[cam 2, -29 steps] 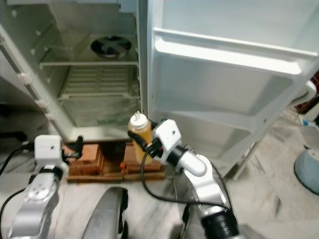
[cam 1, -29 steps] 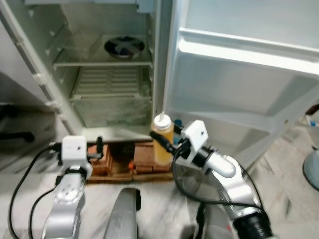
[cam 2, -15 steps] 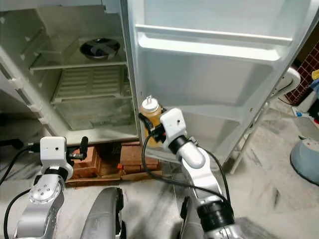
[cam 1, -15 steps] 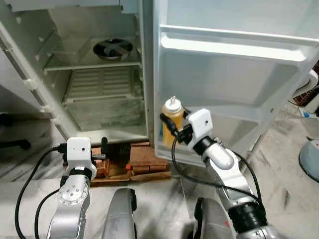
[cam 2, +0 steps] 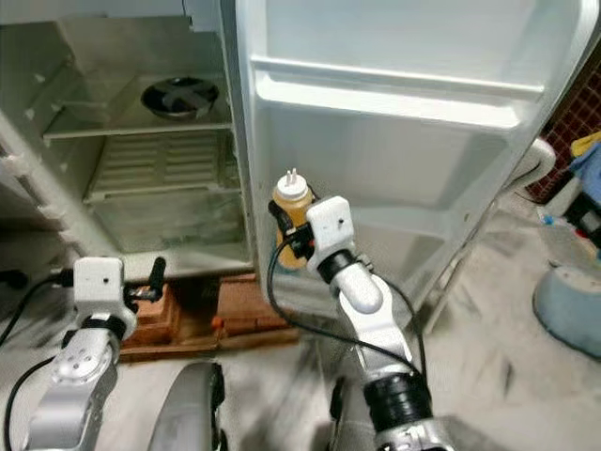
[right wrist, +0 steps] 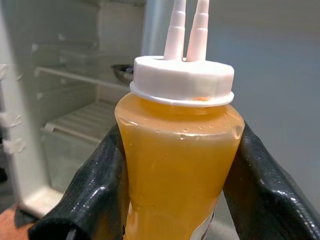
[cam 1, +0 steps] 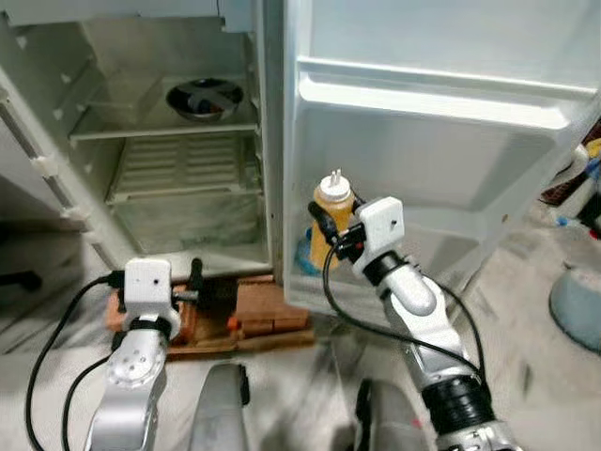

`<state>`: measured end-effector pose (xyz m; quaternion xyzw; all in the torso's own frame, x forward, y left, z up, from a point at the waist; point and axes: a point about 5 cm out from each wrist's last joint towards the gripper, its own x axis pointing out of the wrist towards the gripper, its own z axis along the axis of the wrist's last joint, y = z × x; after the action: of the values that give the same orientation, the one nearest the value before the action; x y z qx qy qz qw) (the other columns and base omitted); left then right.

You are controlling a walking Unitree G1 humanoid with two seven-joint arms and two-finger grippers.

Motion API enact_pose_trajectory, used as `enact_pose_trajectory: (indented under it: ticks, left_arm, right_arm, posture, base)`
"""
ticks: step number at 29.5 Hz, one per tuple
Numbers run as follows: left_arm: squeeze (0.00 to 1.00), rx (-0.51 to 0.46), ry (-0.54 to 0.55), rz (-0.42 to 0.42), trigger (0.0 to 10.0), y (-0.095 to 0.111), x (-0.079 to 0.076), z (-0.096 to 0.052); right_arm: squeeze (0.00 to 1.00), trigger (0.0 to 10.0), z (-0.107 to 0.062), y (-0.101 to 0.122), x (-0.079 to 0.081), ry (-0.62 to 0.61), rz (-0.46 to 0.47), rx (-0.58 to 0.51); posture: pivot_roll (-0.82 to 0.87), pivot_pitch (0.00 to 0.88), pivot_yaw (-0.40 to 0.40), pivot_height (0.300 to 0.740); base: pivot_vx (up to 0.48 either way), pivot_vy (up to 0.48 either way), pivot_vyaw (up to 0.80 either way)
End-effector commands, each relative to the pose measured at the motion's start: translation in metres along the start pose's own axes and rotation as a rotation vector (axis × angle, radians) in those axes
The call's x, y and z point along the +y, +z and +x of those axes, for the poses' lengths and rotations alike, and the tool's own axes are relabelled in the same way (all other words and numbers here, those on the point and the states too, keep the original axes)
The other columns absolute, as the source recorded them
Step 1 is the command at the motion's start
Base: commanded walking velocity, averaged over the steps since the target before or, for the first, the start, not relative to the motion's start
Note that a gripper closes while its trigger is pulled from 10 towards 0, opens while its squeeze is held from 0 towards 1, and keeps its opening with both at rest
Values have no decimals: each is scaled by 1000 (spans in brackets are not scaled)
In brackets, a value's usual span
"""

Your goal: Restocking fridge

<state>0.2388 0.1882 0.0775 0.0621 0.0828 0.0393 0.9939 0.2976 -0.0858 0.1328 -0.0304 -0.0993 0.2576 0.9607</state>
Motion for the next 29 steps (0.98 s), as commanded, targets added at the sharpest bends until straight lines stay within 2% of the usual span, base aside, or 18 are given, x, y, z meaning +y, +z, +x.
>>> enact_pose_trajectory:
  ticks: [1,4,21,24,29]
  left_arm:
    - [0,-3,-5,1,10000,1,-2,1]
    - [0,-3,-6,-7,10000,1,-2,1]
    - [0,5,-20,-15,10000,0,-5,-1]
    - [0,10,-20,-14,10000,-1,-4,-3]
    - [0,16,-22,-13,10000,-2,-4,-4]
  right_arm:
    - [0,10000,0,3,-3,-8,-14,-19]
    - [0,10000,0,3,-3,-9,-16,-20]
    - [0,10000,-10,-5,-5,-15,-14,6]
    - [0,10000,-16,-6,-2,36,22,21]
    - [0,10000,-24,-7,-3,68,35,30]
  posture:
    - [99,51,4,605]
    - [100,50,4,605]
    - [104,59,0,605]
    - [110,62,-1,605]
    - [109,63,1,580]
  base:
    - [461,0,0]
    - [360,0,0]
    - [0,0,0]
    - [0,0,0]
    - [0,0,0]
